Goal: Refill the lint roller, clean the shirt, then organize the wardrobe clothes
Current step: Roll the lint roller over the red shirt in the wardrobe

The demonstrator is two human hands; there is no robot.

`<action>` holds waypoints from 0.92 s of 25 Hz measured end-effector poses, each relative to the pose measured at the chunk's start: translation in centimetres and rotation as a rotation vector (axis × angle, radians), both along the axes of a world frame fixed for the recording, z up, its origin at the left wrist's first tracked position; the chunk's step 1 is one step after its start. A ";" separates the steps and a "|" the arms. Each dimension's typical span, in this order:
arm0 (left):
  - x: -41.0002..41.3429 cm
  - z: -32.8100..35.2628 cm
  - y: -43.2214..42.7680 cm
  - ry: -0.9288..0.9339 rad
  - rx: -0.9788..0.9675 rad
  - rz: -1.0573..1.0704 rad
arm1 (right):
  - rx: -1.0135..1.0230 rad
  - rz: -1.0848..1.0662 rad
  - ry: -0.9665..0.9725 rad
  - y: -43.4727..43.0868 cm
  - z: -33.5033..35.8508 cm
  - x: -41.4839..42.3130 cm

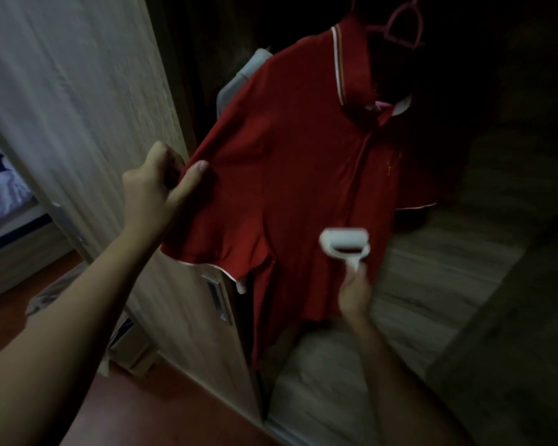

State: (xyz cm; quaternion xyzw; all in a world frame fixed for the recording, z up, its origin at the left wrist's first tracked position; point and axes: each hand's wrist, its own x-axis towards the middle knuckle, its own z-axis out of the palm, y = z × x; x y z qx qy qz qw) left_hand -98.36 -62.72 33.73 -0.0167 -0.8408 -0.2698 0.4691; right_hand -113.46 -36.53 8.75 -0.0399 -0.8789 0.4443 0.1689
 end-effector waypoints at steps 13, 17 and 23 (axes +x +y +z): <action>0.2 0.1 -0.2 0.007 -0.030 0.006 | 0.284 0.054 -0.101 1.6 -9.6 -5.4; 0.0 -0.1 -0.4 0.019 -0.010 0.009 | -0.184 -0.004 -0.007 -0.3 9.4 -3.1; 0.0 -0.1 -0.3 0.021 -0.022 -0.004 | -0.129 0.128 -0.181 -2.7 3.4 0.2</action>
